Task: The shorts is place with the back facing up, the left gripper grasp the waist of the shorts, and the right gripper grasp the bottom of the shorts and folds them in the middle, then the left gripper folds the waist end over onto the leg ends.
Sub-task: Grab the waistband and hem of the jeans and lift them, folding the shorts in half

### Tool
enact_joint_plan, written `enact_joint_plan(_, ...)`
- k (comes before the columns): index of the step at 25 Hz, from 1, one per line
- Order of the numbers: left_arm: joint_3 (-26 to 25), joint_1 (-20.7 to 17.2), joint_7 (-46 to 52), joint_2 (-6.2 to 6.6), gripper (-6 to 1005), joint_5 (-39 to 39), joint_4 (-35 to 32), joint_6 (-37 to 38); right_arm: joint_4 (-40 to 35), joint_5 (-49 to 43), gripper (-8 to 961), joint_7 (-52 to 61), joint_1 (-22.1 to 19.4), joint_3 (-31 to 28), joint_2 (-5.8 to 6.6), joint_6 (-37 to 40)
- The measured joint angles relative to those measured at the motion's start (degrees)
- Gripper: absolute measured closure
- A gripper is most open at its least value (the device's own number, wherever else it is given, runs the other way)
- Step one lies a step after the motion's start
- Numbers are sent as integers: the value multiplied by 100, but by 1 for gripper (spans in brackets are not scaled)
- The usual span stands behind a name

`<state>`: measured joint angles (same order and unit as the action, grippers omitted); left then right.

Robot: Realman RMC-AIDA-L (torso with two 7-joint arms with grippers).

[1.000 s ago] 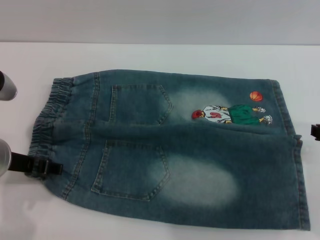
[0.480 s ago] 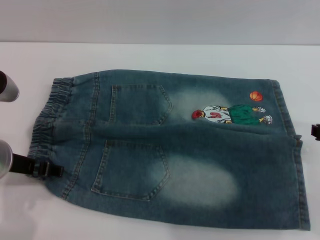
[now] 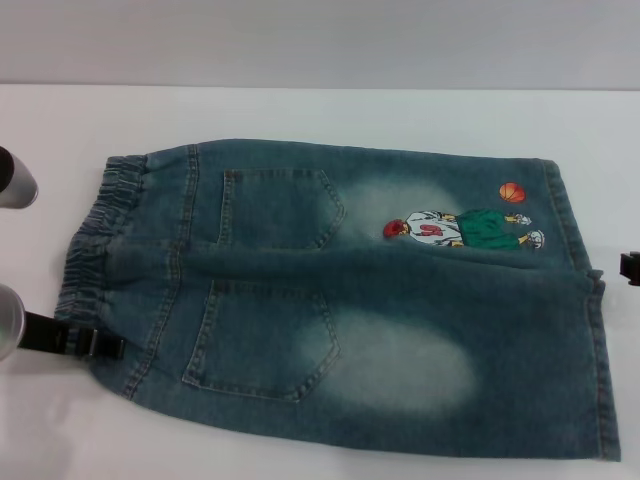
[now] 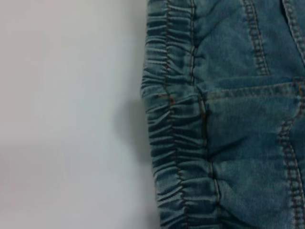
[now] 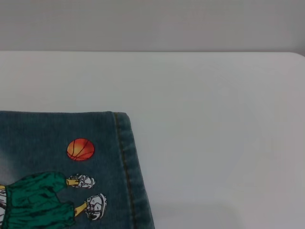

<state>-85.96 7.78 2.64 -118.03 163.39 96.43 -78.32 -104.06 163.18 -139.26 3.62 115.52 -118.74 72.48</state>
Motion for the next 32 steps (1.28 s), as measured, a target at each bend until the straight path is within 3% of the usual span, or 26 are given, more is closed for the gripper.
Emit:
enact_joint_plan(10,-35,16,-82,7,314,-45,92,-68,-38,-2,411,-77,-17,10,-15,39)
enact_joint_plan(21,14,51,-102,5,545,-51,73,-38,-36,-9,411,-139,-40,-9,-18,51)
enact_joint_plan(24,17,39,-83,3,806,-35,120,-36,-37,-9,411,-140,-39,-5,-17,56)
enact_joint_plan(29,-35,-1,11,1,993,-25,333,-53,-11,-10,411,-140,-24,-3,-14,57)
enact_joint_plan(32,-40,-27,95,10,966,9,454,-82,1,-13,411,-140,-21,-4,-10,57)
